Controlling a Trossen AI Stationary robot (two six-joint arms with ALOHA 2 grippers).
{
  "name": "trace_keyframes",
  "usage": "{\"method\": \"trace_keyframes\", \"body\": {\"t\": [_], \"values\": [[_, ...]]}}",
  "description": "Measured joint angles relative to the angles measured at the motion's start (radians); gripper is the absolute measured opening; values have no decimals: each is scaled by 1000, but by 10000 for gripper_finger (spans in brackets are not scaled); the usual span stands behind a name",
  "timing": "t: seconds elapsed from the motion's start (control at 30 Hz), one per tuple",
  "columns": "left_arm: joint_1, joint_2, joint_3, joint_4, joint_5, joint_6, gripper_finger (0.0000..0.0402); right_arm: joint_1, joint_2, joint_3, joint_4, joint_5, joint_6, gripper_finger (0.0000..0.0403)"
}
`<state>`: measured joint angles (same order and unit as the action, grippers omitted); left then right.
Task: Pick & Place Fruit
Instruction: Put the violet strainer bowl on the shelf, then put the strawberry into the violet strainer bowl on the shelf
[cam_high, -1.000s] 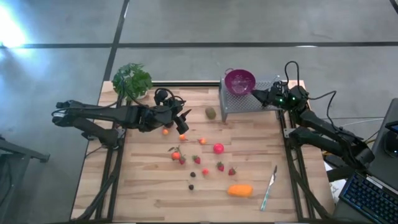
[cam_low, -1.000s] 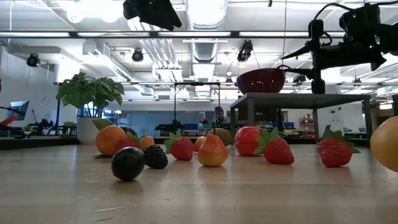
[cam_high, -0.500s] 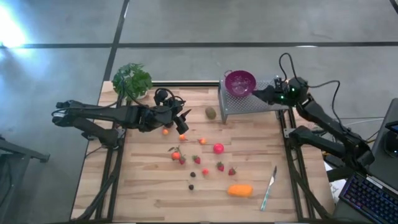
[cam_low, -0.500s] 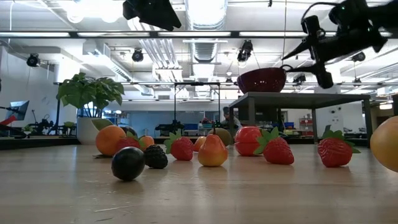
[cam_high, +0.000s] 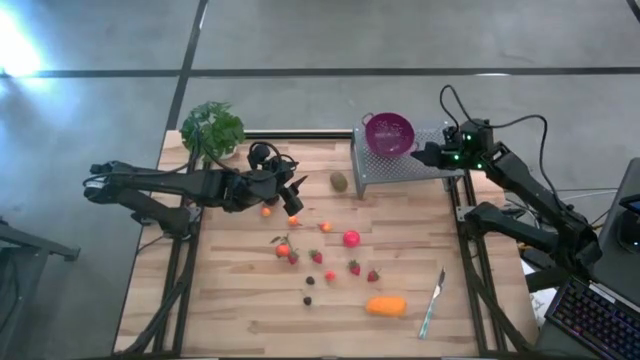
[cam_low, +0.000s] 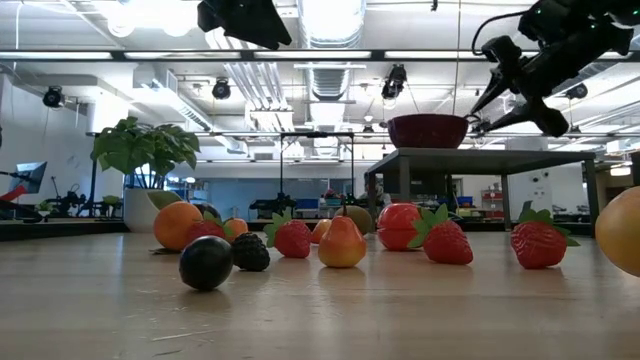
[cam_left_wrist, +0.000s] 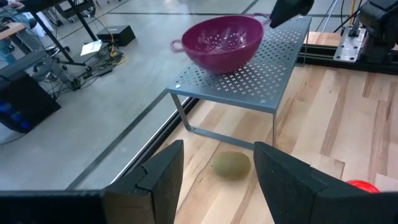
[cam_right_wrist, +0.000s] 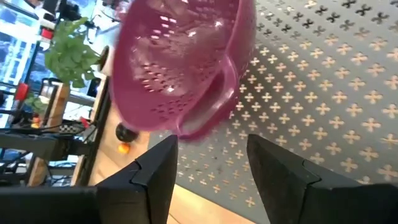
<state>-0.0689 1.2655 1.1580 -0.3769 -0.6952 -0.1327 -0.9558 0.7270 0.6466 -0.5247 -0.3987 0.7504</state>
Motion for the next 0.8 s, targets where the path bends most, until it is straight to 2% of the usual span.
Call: {"method": "trace_keyframes", "body": {"t": [0.27, 0.47, 0.57, 0.7, 0.8], "values": [[0, 0, 0, -29, 0, -2, 200, 0, -5, 143, -30, -4, -80, 172], [0, 0, 0, -67, 0, -19, 200, 39, -28, 244, -187, -23, -310, 169], [0, 0, -1, -77, 0, -25, 200, 106, -64, 240, -206, -21, -395, 151], [0, 0, -1, -77, 0, -26, 200, 249, -143, 147, -124, -14, -417, 103], [2, 0, -1, -76, -5, -22, 200, 395, -194, 55, -42, 70, -410, 54]]}}
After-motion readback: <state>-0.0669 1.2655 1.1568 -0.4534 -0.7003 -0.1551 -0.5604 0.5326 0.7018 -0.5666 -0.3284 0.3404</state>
